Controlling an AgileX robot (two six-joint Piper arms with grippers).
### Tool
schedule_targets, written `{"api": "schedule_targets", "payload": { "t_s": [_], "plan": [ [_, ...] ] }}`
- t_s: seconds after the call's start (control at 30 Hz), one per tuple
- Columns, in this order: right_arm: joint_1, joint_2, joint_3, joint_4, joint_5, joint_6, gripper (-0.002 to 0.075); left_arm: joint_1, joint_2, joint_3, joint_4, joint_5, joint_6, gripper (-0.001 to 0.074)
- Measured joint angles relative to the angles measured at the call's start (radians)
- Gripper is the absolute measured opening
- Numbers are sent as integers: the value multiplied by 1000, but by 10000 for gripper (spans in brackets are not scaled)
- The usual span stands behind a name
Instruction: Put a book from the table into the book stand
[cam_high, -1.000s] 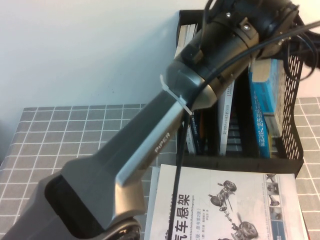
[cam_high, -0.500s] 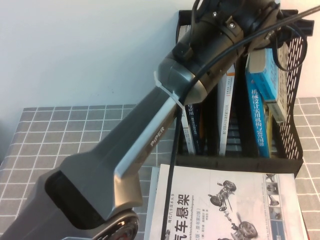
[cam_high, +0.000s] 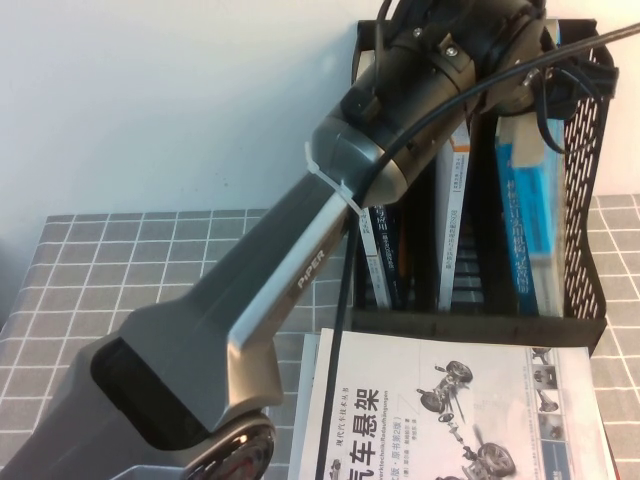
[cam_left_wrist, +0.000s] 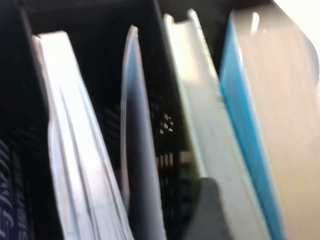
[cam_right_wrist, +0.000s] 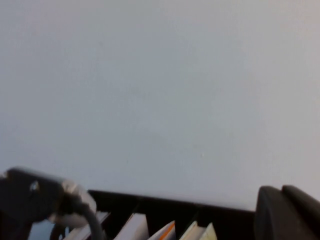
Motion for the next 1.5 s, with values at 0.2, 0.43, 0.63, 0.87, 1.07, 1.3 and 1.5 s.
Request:
{"api": "schedule_targets", "payload": {
  "t_s": [0.2,0.43,0.63,0.87,1.07,1.3,1.5],
  "plan": [
    [0,-13,85,-49,19,-2,-3,12,0,0,42,-32,38,507],
    [0,-48,225,-140,152,-2,-3,16,-12,-2,120,-47,63,456],
    [0,-102,323,-310,363,73,-3,16,-107,-2,221,-47,67,128],
    [0,-166,396,-520,544,243,-3,16,-274,-6,268,14,91,7],
    [0,-69,439,-495,522,225,-3,16,-330,-9,275,155,138,1],
    [0,172,420,-273,483,17,-3,16,-330,-9,215,178,183,1],
    [3,348,326,-156,490,-113,-3,16,-330,-9,186,194,218,1]
  ]
}}
